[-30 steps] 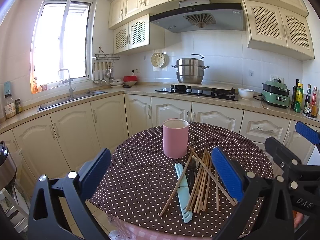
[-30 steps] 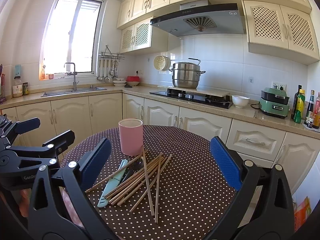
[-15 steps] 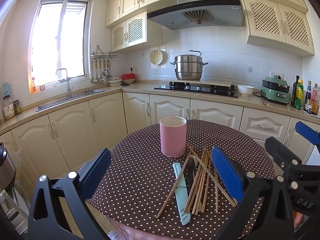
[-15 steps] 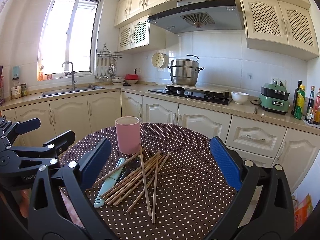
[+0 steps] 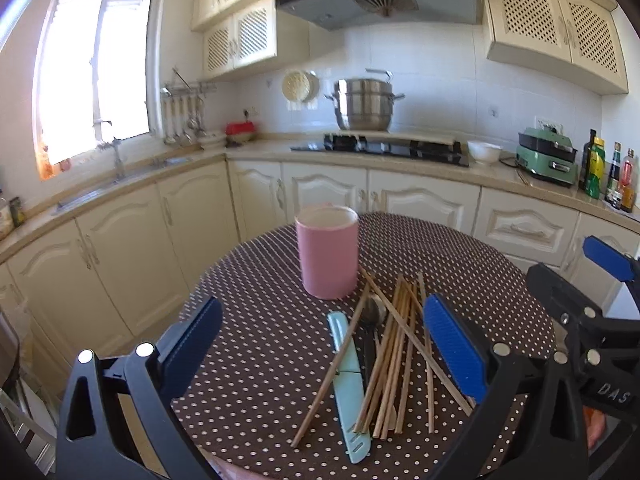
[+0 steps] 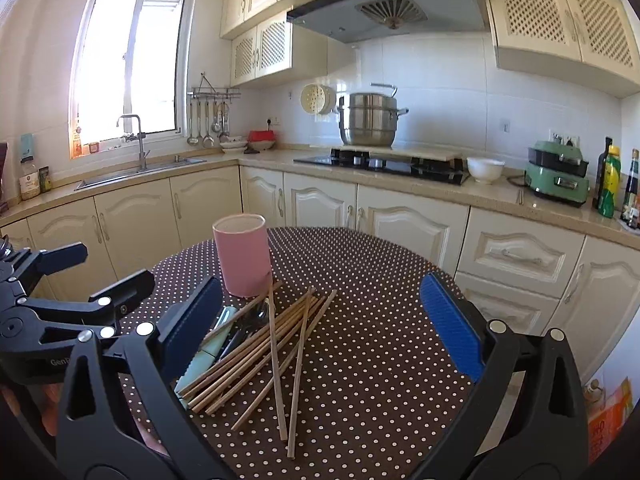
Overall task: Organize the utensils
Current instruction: 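Grasp a wooden chopstick with the right gripper while the left gripper grasps another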
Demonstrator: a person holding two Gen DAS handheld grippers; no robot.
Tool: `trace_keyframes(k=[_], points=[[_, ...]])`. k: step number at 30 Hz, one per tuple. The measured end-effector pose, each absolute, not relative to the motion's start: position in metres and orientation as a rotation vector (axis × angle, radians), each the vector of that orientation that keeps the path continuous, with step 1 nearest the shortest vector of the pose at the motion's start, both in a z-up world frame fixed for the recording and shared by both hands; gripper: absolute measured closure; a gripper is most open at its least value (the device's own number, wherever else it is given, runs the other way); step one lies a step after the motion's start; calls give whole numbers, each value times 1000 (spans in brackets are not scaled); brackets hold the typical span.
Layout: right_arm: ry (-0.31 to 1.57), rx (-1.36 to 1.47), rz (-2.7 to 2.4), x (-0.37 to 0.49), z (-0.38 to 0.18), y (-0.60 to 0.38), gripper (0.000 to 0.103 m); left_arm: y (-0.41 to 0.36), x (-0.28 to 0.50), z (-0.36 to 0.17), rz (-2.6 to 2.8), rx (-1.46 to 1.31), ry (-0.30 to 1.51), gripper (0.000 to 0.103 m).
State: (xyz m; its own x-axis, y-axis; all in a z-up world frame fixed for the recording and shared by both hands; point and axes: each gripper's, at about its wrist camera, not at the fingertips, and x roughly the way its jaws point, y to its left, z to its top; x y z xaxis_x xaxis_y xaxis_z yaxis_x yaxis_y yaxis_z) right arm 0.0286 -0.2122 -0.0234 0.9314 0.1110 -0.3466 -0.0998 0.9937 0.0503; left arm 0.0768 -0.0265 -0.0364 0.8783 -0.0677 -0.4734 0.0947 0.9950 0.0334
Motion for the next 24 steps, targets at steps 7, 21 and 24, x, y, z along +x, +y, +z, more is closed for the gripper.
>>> trace_keyframes(k=[7,21,24], points=[[556,44,143,79,-53,-229,6,-6,141,-81,-161,21,767,4],[886,52,293,150,-103,-231,45,-40,222,-130,-288,125,1030,59],[943,52,328,160,-107,-227,53,-48,233,-134,-286,151,1044,73]])
